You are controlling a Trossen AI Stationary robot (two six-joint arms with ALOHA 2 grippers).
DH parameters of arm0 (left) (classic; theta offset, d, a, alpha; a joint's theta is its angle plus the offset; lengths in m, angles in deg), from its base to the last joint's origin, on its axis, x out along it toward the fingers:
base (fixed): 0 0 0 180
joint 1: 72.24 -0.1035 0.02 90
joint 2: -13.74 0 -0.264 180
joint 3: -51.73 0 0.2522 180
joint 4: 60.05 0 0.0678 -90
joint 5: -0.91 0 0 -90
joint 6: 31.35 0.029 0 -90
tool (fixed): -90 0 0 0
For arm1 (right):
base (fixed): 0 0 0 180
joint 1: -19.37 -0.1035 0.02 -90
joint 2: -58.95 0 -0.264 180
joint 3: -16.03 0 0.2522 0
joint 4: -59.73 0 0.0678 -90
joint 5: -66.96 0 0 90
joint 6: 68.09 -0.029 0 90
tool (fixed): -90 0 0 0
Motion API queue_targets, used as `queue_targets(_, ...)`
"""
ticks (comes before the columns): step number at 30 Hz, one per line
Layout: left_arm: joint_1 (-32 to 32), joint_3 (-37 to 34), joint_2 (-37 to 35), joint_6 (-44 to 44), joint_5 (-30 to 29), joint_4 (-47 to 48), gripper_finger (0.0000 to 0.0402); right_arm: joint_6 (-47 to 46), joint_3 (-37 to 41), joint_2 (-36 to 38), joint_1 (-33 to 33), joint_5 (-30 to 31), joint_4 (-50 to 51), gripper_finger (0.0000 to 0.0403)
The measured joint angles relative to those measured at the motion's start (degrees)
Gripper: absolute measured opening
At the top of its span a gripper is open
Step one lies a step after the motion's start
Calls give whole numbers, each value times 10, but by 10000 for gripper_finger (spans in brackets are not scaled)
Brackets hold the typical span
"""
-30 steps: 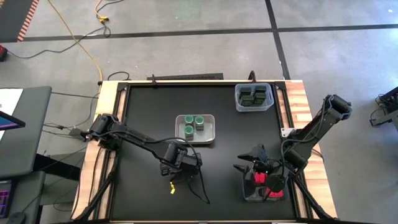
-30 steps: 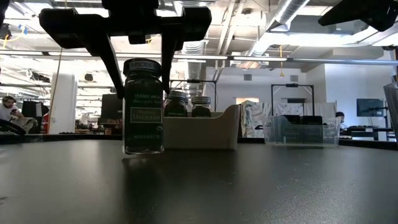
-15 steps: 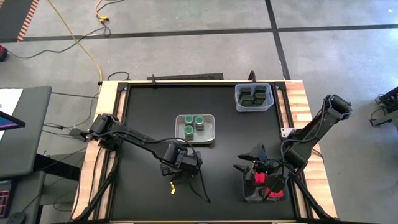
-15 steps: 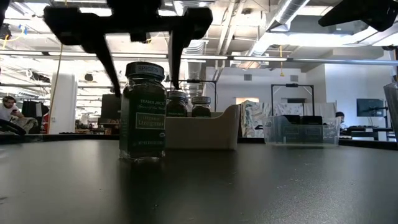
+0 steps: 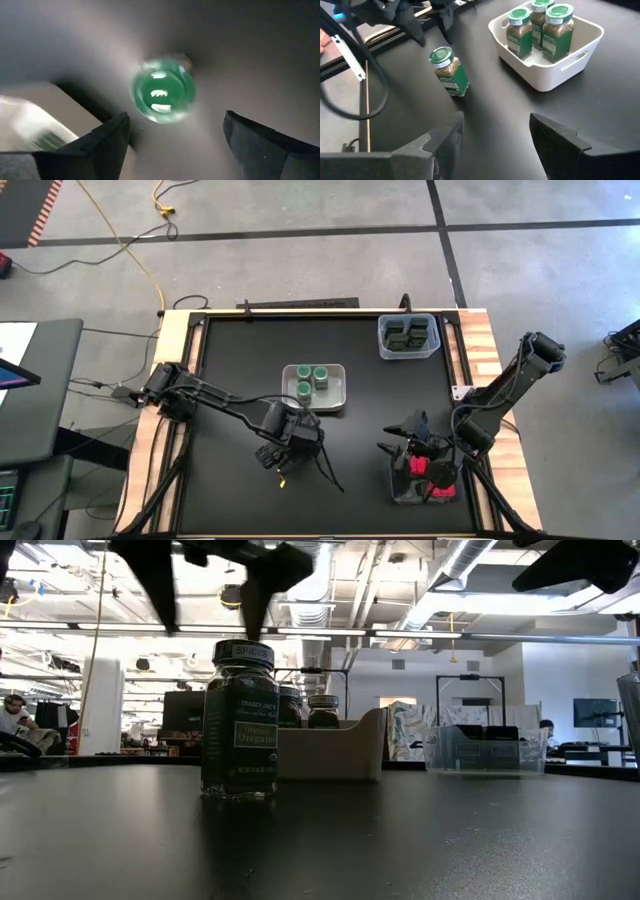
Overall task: Sort spices by type
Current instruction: Put the green seasoning bottle into the white bin
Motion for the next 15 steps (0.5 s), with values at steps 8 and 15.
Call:
queue_targets(8,3,-38,-48,-180,73,29,306,57,0,0,38,0,-6,256)
queue_targets(15,22,-251,-219,-338,52,-146,306,58,0,0,90,-1,-29,256)
